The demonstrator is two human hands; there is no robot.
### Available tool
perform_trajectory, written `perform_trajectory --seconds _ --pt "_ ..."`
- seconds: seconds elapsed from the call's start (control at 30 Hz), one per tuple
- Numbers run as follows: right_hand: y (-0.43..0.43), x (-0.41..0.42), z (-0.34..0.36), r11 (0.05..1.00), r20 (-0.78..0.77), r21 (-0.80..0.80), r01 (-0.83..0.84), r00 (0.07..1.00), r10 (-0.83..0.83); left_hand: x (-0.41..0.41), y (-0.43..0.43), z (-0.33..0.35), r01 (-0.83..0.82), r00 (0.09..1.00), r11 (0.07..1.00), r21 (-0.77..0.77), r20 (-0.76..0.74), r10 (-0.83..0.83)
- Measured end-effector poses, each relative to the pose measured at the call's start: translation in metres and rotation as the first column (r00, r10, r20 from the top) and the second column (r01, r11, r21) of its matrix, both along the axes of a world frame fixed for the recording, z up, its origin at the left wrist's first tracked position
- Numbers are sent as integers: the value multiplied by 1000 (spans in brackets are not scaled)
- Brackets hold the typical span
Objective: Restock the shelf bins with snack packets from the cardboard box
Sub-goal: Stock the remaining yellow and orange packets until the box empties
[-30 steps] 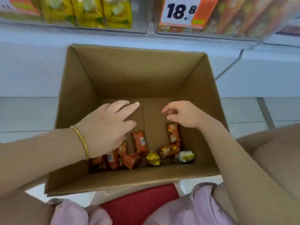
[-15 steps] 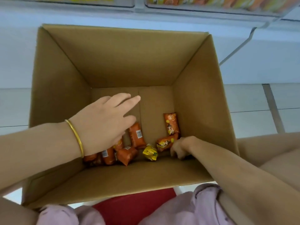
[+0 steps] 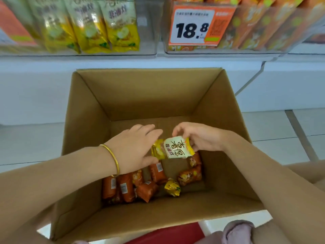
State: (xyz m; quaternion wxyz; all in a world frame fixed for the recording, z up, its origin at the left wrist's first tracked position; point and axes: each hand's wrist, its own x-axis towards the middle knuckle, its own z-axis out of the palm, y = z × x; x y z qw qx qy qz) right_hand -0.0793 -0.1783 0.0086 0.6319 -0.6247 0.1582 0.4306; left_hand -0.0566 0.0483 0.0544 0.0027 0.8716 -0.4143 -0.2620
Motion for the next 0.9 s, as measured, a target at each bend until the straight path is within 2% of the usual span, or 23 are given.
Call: perform_trajectory --seconds 0.07,0.1,0.2,0.23,0.27,0.3,0.33,0.37,0.4,0.43,0.5,0.53,0.67,0.73,0.77,0.83,0.9 --pt "7 7 16 975 14 199 96 995 -101 5 -2 7 -82 992 994 -67 -107 74" --pt "12 9 21 957 5 269 109 993 -115 8 -2 8 -113 989 989 -93 -106 103" --pt "25 12 15 906 -67 400 140 990 -124 20 4 4 -185 982 968 -168 0 188" --pt "29 12 7 902 -106 397 170 985 -139 25 8 4 -220 975 962 -165 6 224" --pt "34 11 -6 928 -117 319 195 979 -166 30 13 3 -251 967 957 -148 7 254" --pt "39 9 -23 971 -88 146 187 981 -176 33 17 3 -275 960 953 -127 10 279" --pt "45 4 -40 988 -34 -108 114 992 -118 35 21 3 -295 954 949 -112 13 298" --pt "51 -4 -58 925 1 -377 -53 998 58 36 25 3 -313 949 944 -107 11 316" --pt "56 -13 -77 782 -47 -564 -267 955 292 36 29 3 -330 943 938 -108 4 332" --pt "61 -24 -95 623 -145 -630 -463 859 492 36 32 3 -347 937 931 -111 -7 349" --pt "72 -44 -118 372 -301 -604 -705 634 712 34 36 1 -383 924 916 -118 -37 381" --pt "78 -51 -124 303 -350 -577 -758 565 747 33 38 0 -397 918 910 -121 -53 393" --pt "89 -64 -137 191 -335 -575 -795 442 832 33 42 -2 -427 904 899 -103 -71 421" --pt "87 -61 -138 185 -331 -588 -788 442 833 35 41 -2 -434 901 896 -92 -68 429" --pt "85 -56 -135 215 -352 -575 -790 475 806 35 40 -2 -437 899 895 -86 -70 432" --pt "77 -39 -117 375 -351 -549 -747 613 707 36 37 0 -441 897 894 -78 -66 436" --pt "62 -14 -85 625 -248 -518 -584 802 543 37 33 5 -464 885 881 -87 -82 458"
